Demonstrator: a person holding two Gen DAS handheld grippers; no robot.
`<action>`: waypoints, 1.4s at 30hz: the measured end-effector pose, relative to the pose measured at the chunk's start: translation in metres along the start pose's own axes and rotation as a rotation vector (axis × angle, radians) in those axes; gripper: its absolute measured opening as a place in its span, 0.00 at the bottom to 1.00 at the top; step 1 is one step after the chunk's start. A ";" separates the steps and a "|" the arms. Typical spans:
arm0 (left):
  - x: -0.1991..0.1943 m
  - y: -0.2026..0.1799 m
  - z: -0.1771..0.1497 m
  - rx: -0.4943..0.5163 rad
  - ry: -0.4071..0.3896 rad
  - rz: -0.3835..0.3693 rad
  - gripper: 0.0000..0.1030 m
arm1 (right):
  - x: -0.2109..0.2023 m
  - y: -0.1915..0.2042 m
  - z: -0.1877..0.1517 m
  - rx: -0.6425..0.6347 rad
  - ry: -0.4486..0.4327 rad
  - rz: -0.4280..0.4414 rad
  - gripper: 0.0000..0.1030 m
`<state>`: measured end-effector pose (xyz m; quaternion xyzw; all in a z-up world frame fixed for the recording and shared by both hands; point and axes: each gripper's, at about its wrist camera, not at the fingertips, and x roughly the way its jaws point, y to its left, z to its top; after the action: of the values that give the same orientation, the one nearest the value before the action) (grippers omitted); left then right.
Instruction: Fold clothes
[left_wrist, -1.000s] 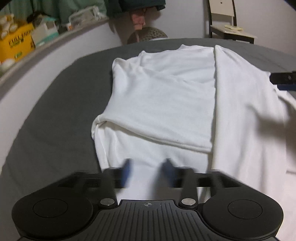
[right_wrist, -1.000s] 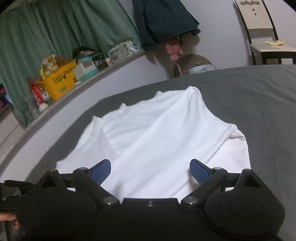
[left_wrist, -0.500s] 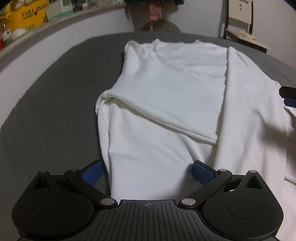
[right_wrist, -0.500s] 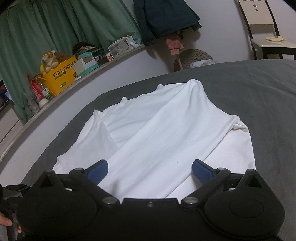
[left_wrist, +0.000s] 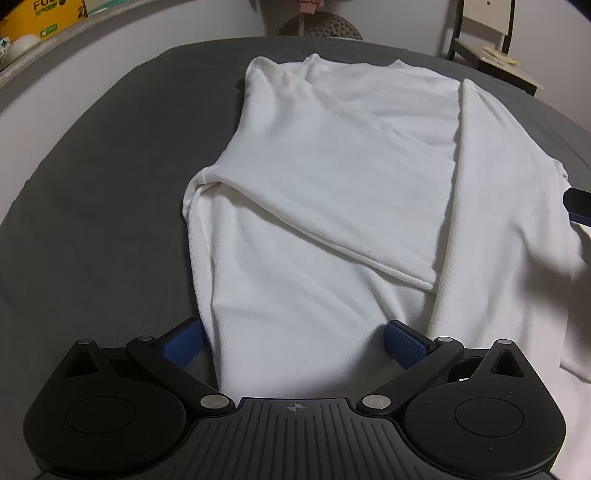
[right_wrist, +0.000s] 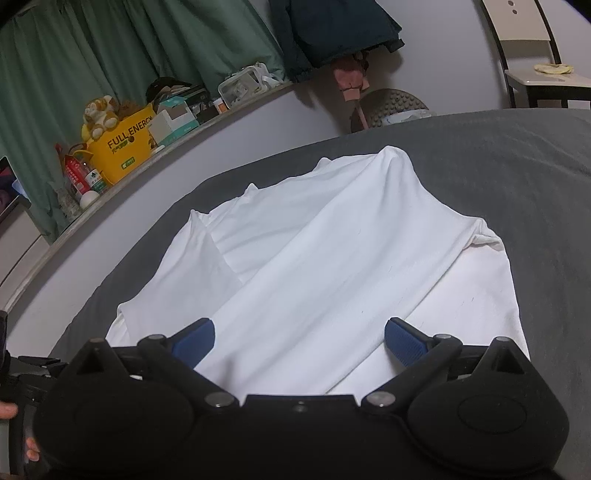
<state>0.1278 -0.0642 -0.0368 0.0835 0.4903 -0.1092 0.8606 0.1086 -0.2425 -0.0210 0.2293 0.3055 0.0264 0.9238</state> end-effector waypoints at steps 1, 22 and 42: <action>0.000 0.000 0.001 0.001 0.002 0.001 1.00 | 0.000 0.000 0.000 0.000 0.000 0.001 0.97; -0.059 0.034 0.056 -0.036 -0.236 0.028 1.00 | -0.007 0.008 0.031 -0.121 -0.085 0.047 0.97; 0.080 0.071 0.187 -0.303 -0.279 -0.168 1.00 | 0.126 -0.063 0.197 -0.031 0.154 -0.023 0.78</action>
<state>0.3412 -0.0510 -0.0085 -0.1039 0.3825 -0.1162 0.9107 0.3188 -0.3551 0.0216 0.2087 0.3777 0.0382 0.9013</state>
